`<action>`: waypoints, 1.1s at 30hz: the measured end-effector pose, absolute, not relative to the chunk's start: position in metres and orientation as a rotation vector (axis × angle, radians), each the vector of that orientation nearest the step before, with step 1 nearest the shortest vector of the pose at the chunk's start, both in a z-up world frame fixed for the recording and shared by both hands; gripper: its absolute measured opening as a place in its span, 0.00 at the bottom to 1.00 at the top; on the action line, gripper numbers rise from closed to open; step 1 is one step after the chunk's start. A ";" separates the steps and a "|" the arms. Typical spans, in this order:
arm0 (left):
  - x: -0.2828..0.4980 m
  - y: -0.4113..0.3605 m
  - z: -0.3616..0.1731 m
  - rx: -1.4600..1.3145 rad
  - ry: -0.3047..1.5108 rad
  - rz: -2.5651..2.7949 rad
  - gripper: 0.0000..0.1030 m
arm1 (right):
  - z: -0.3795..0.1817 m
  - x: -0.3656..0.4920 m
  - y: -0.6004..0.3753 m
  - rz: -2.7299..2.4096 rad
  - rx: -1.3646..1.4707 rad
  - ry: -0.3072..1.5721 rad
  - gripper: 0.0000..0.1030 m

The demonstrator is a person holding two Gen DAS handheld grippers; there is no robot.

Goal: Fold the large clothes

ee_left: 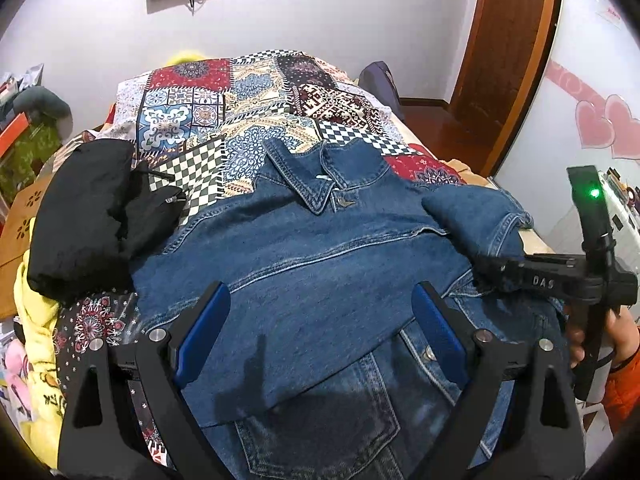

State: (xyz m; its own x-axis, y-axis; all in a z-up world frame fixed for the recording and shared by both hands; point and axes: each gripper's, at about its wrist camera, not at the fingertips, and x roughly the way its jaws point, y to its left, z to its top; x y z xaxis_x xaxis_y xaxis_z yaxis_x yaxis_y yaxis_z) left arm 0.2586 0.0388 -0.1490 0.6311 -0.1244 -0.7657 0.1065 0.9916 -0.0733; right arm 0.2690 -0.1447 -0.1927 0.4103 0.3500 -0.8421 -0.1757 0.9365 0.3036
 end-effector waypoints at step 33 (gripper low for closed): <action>0.291 0.007 -0.166 -0.004 0.915 -0.155 0.90 | -0.234 0.328 -0.300 -0.039 0.688 1.066 0.60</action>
State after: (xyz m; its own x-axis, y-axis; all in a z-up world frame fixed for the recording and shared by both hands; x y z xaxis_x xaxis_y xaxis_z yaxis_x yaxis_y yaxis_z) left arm 0.2908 0.0071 -0.1661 0.5991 -0.1358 -0.7891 0.1322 0.9888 -0.0698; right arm 0.3285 -0.3003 -0.2342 0.5037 0.2908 -0.8134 0.3493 0.7927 0.4997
